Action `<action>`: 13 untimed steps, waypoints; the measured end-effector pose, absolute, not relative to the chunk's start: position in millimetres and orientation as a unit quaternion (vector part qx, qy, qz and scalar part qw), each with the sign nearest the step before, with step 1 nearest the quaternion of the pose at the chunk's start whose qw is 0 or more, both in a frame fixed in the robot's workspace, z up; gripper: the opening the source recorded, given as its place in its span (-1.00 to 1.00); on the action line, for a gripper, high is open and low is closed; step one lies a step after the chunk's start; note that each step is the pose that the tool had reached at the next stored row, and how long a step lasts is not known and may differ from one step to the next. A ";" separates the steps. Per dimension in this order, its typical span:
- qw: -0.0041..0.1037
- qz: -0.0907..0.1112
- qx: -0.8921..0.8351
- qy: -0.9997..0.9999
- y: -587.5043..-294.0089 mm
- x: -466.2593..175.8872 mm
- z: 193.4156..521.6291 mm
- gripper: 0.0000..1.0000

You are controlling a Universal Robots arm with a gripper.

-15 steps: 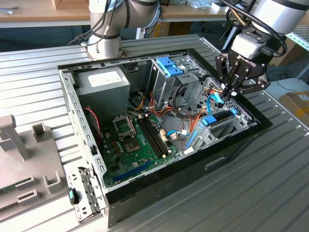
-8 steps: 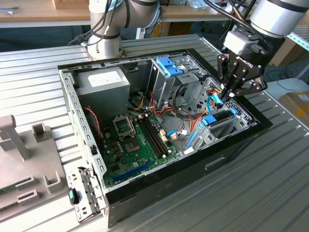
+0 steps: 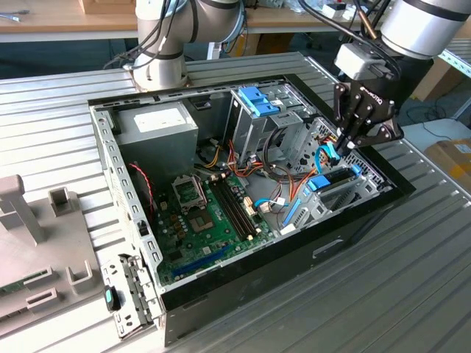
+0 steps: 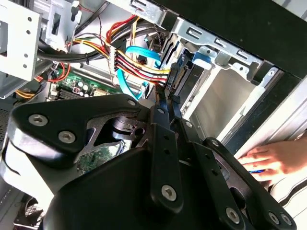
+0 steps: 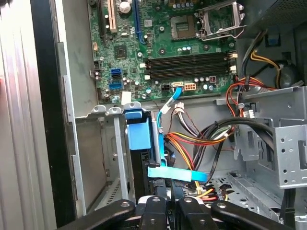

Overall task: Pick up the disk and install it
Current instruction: 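Insert the first disk wire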

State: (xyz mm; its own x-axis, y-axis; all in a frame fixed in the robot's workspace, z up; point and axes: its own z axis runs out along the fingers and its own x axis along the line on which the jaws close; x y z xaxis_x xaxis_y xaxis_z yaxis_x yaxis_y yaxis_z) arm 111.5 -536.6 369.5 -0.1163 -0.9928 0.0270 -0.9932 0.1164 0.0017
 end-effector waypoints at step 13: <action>0.011 0.008 0.663 -0.749 -550.4 101.8 362.9 -0.67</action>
State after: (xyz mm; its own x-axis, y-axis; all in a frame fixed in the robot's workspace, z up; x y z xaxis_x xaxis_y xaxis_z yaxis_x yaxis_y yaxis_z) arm 101.8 -550.4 362.9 -0.1216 -0.9922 0.0270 -0.9926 0.1217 0.0017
